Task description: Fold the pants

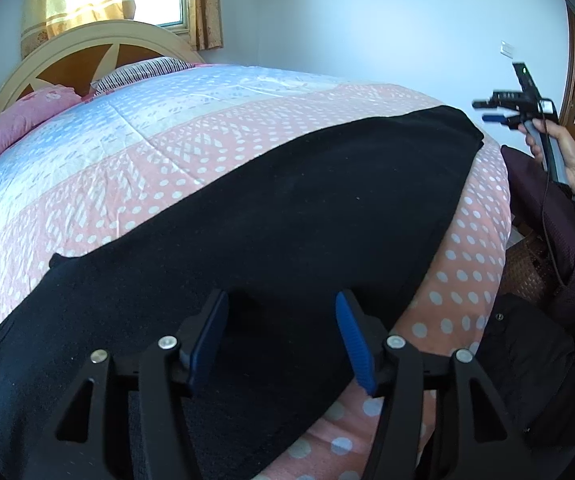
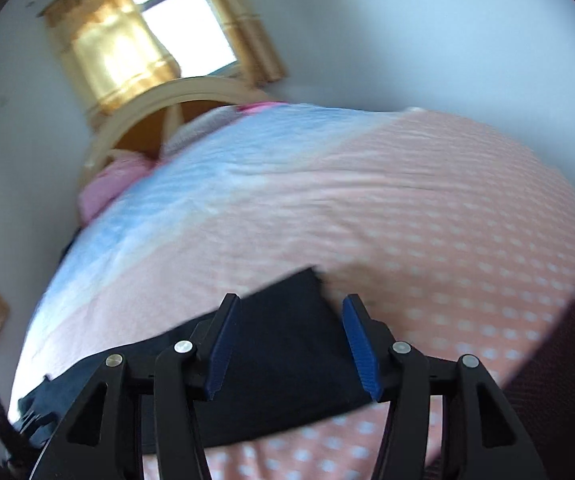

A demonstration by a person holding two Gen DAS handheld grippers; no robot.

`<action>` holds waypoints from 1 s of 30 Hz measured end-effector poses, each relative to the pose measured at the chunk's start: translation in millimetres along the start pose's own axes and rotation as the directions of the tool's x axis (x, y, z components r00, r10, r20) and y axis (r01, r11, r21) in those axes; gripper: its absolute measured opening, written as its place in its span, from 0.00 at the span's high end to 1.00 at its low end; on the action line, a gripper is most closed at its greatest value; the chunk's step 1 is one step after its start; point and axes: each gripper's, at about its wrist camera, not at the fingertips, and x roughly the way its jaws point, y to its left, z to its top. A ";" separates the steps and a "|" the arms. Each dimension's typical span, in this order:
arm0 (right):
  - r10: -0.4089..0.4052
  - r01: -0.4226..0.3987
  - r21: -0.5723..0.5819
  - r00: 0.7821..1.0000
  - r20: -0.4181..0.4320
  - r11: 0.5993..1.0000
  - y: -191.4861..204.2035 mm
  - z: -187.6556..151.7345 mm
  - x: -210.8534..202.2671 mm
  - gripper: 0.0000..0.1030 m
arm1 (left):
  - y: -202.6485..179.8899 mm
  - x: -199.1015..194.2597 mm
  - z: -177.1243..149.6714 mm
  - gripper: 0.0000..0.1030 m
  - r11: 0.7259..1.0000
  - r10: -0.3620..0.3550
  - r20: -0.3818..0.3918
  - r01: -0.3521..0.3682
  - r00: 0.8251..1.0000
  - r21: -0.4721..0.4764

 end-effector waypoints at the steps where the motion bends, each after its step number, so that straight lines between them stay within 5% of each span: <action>1: 0.041 -0.042 -0.015 0.999 -0.028 0.999 6.4 -1.2 8.8 0.47 | 0.6 0.1 -0.3 0.42 1.000 0.001 0.000 -0.001 1.000 -0.003; 5: -0.103 0.104 -0.009 0.972 -0.213 0.995 1.6 -15.9 56.9 0.47 | 4.1 -0.2 0.2 0.42 1.000 -0.003 0.000 0.003 1.000 -0.020; 11: -0.106 0.102 -0.040 0.988 -0.116 0.994 16.1 -19.1 25.9 0.47 | 19.4 -20.6 -1.3 0.39 0.995 0.075 0.028 -0.073 0.997 -0.069; 19: 0.082 -0.108 -0.135 0.980 -0.184 0.985 74.0 -50.1 22.3 0.46 | 83.7 -68.1 -34.8 0.30 0.951 0.275 0.008 -0.271 0.961 -0.152; 21: 0.057 -0.100 -0.175 0.970 -0.238 0.979 84.7 -63.1 34.2 0.46 | 97.6 -68.8 -45.9 0.29 0.936 0.300 -0.021 -0.298 0.954 -0.185; 23: -0.055 -0.012 -0.239 0.961 -0.270 0.971 95.8 -76.7 45.9 0.46 | 108.8 -63.8 -58.4 0.29 0.925 0.312 -0.059 -0.318 0.948 -0.209; 25: -0.090 0.021 -0.278 0.968 -0.236 0.960 107.7 -79.8 41.6 0.45 | 115.5 -63.7 -65.7 0.25 0.923 0.290 -0.039 -0.290 0.956 -0.252; 30: 0.060 -0.137 -0.328 0.970 -0.235 0.935 167.3 -88.2 30.6 0.45 | 114.1 -58.7 -60.3 0.15 0.914 0.324 -0.053 -0.327 0.945 -0.242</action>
